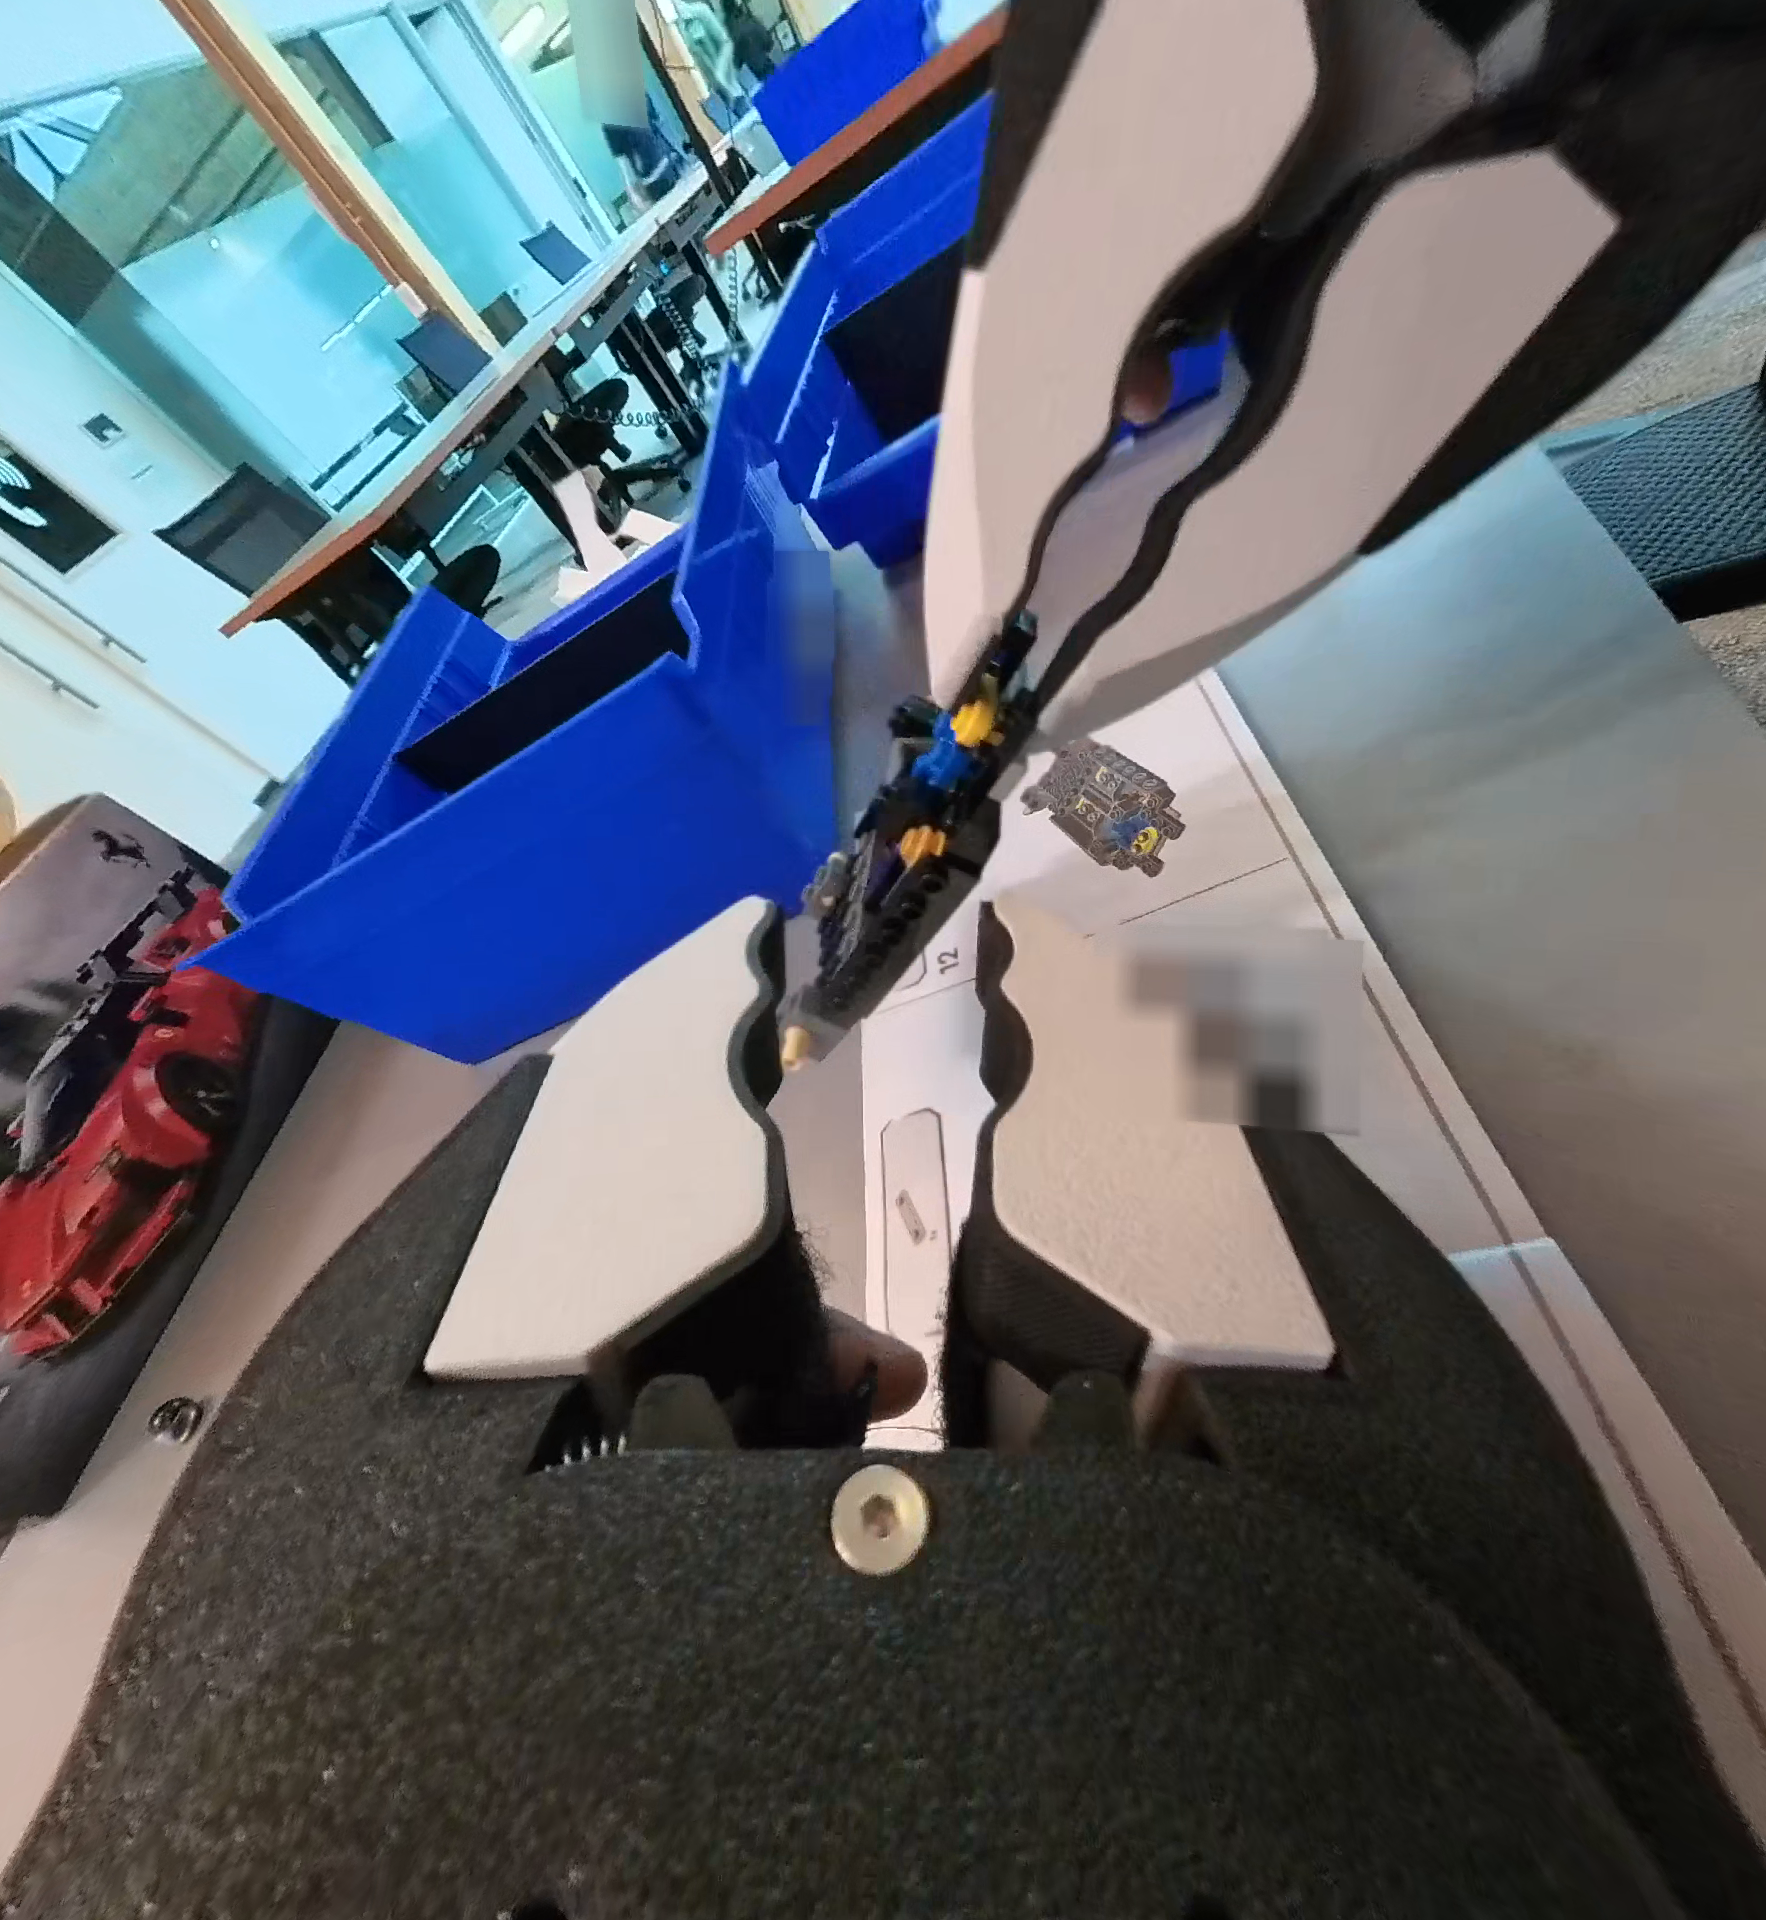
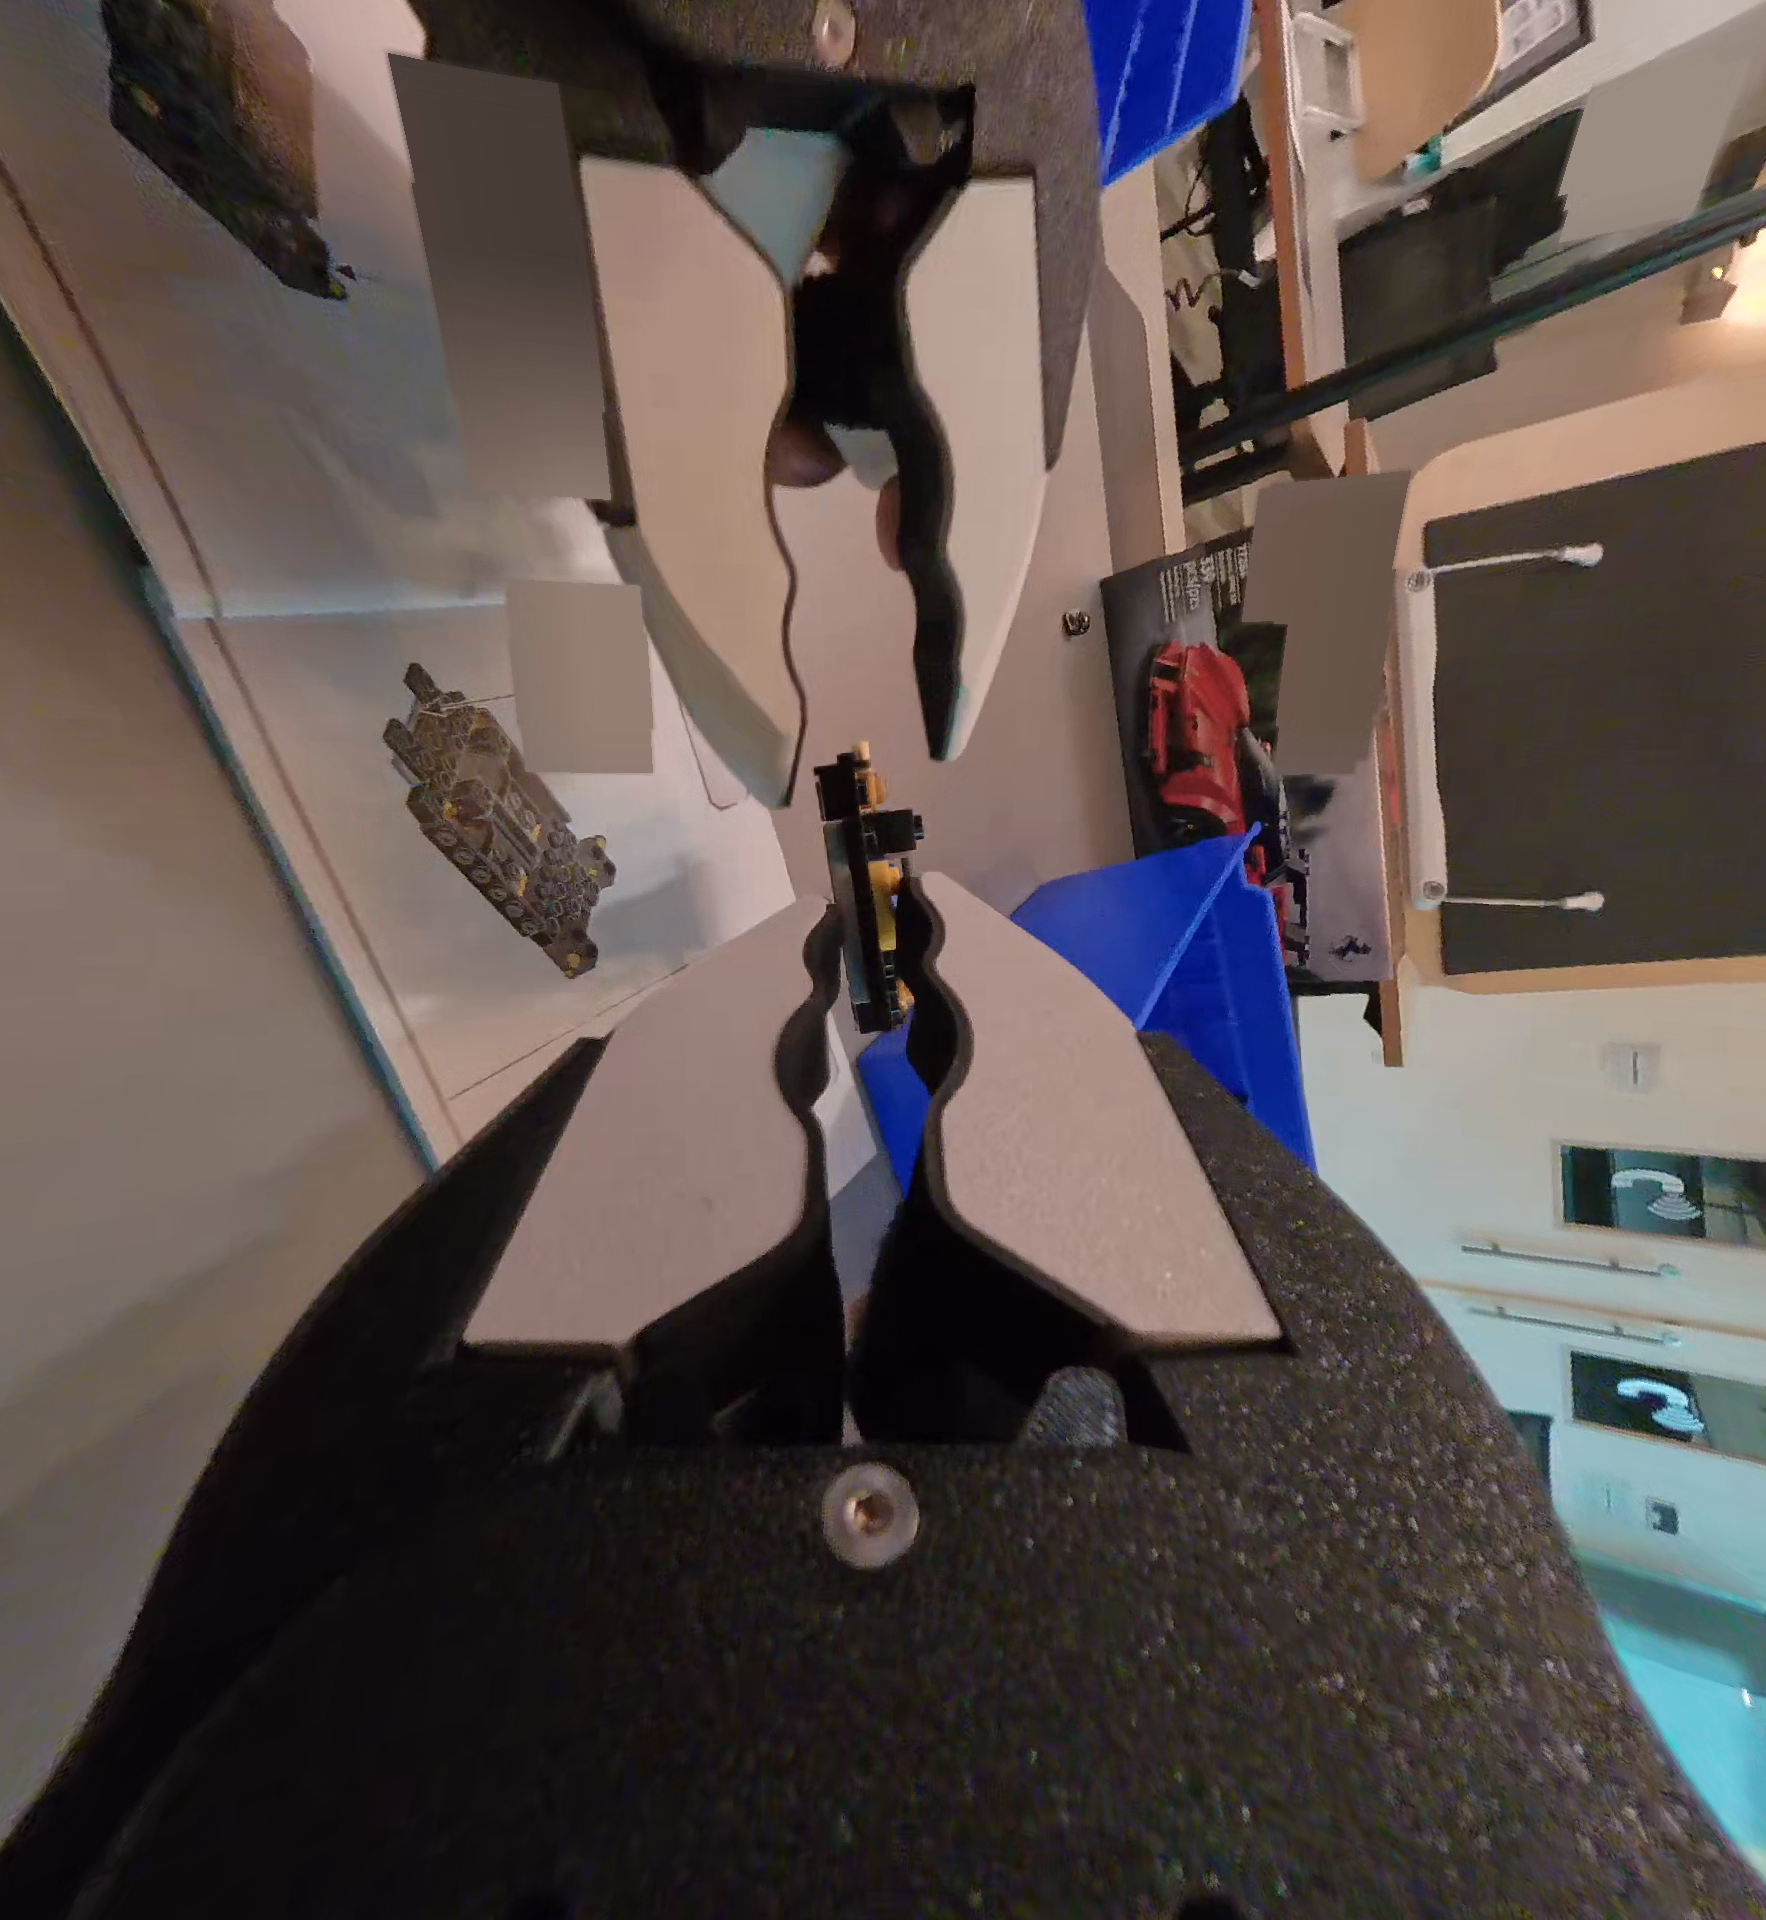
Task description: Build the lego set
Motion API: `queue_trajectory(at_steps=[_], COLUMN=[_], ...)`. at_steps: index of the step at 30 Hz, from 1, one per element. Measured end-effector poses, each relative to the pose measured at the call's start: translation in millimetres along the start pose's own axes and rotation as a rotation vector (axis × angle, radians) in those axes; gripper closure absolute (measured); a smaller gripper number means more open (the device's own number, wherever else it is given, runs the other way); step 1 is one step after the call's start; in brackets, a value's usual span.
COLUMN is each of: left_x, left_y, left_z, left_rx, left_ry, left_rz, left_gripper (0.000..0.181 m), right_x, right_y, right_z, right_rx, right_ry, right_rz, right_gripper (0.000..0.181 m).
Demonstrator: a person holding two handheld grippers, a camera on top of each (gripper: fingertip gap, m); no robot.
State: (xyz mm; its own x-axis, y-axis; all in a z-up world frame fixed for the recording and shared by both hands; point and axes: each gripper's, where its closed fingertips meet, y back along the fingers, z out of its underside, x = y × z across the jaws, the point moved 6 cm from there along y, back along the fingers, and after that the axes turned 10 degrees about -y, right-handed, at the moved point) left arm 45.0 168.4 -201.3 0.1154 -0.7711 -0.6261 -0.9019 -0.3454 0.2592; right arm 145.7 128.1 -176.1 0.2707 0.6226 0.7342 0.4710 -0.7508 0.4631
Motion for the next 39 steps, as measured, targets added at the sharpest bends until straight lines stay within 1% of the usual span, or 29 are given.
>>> queue_trajectory(at_steps=[2,4,8,11,14,17,20,21,22,24,27,29,30,32,33,35,39], left_x=[-2,-4,0,8,14,19,26,28,30,35,48,59,64,68,68,69,70], left_y=[4,11,25,36,49,59,60,59,58,56,52,44,41,40,41,46,54], left_z=[-3,-6,-6,-5,2,12,19,21,21,19,12,9,10,10,13,18,25], left_rx=[-0.025,-0.056,-0.145,-0.211,-0.293,-0.300,-0.305,-0.324,-0.332,-0.331,-0.317,-0.331,-0.352,-0.337,-0.359,-0.377,-0.359], left_ry=[0.014,0.049,0.179,0.179,0.180,0.246,0.259,0.244,0.226,0.202,0.224,0.197,0.163,0.142,0.138,0.135,0.227], left_rz=[0.010,0.027,0.060,0.035,0.005,-0.021,0.000,0.010,0.019,0.053,0.148,0.195,0.218,0.237,0.248,0.285,0.375], left_gripper=[0.146,0.150,0.160,0.172,0.181,0.181,0.181,0.181,0.176,0.159,0.139,0.135,0.136,0.154,0.162,0.172,0.179], right_x=[-4,-11,-27,-36,-46,-53,-57,-58,-57,-51,-40,-36,-35,-29,-25,-19,-17], right_y=[-1,-3,-8,-13,-16,-17,-19,-17,-15,-7,6,13,16,22,24,27,27], right_z=[5,7,2,1,1,2,8,9,11,15,29,36,39,44,47,52,55], right_rx=[-0.021,-0.040,0.008,0.053,0.079,0.102,0.097,0.100,0.101,0.089,0.076,0.088,0.092,0.114,0.130,0.161,0.204], right_ry=[0.007,0.047,0.073,0.096,0.140,0.162,0.181,0.197,0.209,0.212,0.175,0.153,0.146,0.100,0.062,-0.002,-0.039], right_rz=[0.046,0.090,0.143,0.199,0.226,0.216,0.212,0.222,0.235,0.268,0.284,0.283,0.280,0.294,0.296,0.290,0.265], right_gripper=[0.171,0.171,0.170,0.170,0.170,0.170,0.170,0.170,0.170,0.170,0.171,0.171,0.171,0.171,0.171,0.171,0.171])
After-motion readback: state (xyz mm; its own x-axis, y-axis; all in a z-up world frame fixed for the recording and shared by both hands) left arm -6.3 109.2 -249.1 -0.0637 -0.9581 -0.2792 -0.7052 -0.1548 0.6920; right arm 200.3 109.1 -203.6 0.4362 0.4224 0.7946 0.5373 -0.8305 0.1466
